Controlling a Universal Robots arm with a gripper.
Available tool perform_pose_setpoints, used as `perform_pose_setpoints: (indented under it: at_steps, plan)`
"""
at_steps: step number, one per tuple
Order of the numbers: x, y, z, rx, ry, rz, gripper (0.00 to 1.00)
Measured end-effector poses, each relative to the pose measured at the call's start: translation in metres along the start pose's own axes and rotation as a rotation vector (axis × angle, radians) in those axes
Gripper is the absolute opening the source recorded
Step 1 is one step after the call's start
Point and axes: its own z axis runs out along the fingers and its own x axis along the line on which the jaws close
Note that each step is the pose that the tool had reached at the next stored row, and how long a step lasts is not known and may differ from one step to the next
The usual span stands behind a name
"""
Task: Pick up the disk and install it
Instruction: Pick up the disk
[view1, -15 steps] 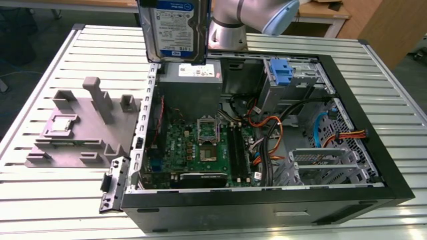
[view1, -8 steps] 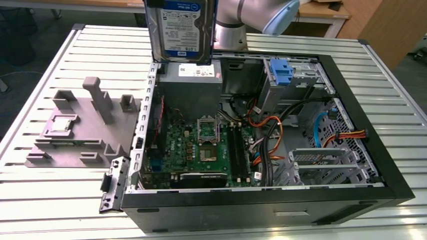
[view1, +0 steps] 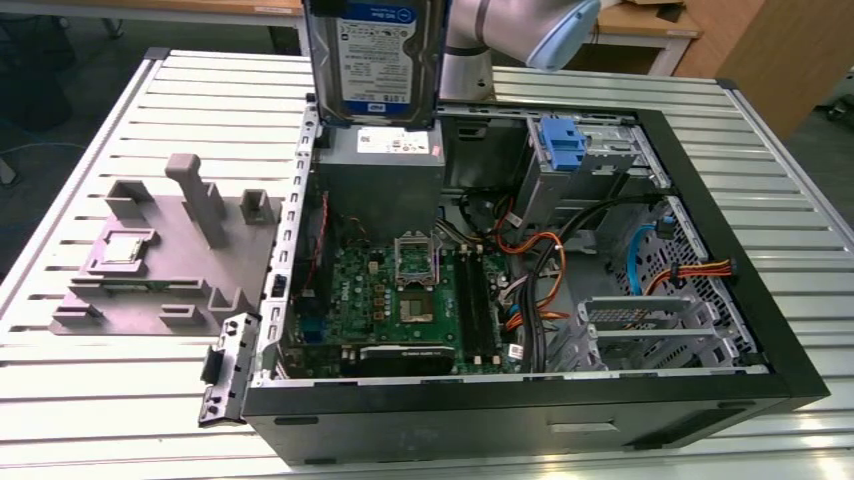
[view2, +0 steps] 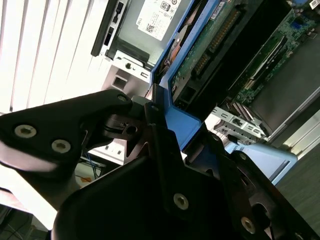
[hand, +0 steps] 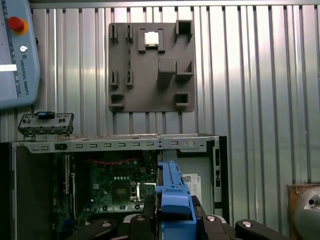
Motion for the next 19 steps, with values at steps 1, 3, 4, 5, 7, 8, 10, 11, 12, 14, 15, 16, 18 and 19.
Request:
perform_pose_setpoints:
  at_steps: [1,3,4,5,7,8,10,11,12,14,15,16,18,19]
  plan:
    - [-0.0001,-0.0014,0.0,0.0,0.0,0.0,0.37]
    - [-0.0002,-0.0043,-0.0001,0.0,0.0001,0.0,0.37]
    - [-0.0003,-0.0057,-0.0001,0.0,0.0,0.0,0.37]
    - [-0.0003,-0.0063,-0.0002,0.0001,0.0001,0.0,0.37]
    - [-0.0002,-0.0044,-0.0001,0.0,0.0,0.0,0.37]
    - [-0.0002,-0.0044,-0.0001,0.0,0.0,0.0,0.37]
    - [-0.0002,-0.0044,-0.0001,0.0,0.0,0.0,0.37]
    - [-0.0002,-0.0044,-0.0001,0.0,0.0001,0.0,0.37]
    - [-0.0002,-0.0043,-0.0001,0.0,0.0,0.0,0.37]
    - [-0.0002,-0.0043,-0.0001,0.0,0.0001,0.0,0.37]
    - [-0.0002,-0.0042,-0.0001,0.0,0.0001,0.0,0.37]
    - [-0.0002,-0.0039,-0.0001,0.0,0.0,0.0,0.37]
    - [-0.0002,-0.0036,-0.0001,0.0,0.0,0.0,0.37]
    - [-0.0002,-0.0036,-0.0001,0.0,0.0,0.0,0.37]
